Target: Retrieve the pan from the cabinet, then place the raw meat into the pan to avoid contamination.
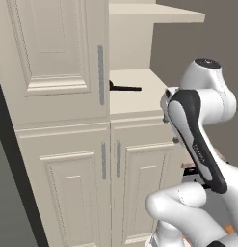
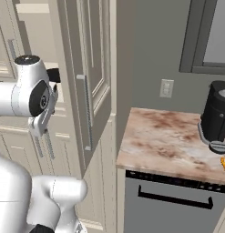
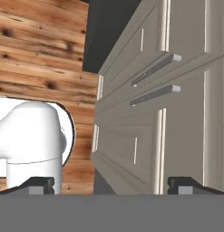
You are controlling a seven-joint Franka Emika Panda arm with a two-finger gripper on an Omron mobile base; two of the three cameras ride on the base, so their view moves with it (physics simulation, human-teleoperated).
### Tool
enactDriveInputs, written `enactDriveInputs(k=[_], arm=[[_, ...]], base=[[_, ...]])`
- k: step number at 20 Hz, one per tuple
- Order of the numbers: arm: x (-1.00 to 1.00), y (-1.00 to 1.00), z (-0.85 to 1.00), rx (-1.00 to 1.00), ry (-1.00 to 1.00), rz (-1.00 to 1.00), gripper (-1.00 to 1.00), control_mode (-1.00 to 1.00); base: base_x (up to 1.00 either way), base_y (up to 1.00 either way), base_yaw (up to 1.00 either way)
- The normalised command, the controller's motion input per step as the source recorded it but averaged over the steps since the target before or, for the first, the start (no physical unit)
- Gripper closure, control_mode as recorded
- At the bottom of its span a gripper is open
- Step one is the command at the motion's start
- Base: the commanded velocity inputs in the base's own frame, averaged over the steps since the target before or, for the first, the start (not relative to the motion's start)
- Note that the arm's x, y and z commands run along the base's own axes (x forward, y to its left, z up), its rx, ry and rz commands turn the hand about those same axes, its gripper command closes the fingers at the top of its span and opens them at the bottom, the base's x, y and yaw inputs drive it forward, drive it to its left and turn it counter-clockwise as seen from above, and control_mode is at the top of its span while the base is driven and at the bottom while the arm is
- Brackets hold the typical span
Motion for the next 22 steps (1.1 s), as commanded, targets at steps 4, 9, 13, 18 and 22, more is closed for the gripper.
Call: enactDriveInputs(k=[4, 9, 13, 18, 22], arm=[[0.15, 0.2, -0.05, 0.19, 0.0, 0.02, -1.0, -1.0], [0.03, 0.32, 0.0, 0.14, -0.07, -0.04, -1.0, -1.0], [0.0, 0.35, 0.0, 0.06, -0.06, -0.09, -1.0, -1.0], [0.01, 0.29, 0.02, 0.0, -0.04, -0.1, -1.0, -1.0], [0.15, 0.09, 0.05, 0.0, 0.0, -0.08, -1.0, -1.0]], base=[[0.0, 0.0, 0.0], [0.0, 0.0, 0.0], [0.0, 0.0, 0.0], [0.0, 0.0, 0.0], [0.0, 0.0, 0.0]])
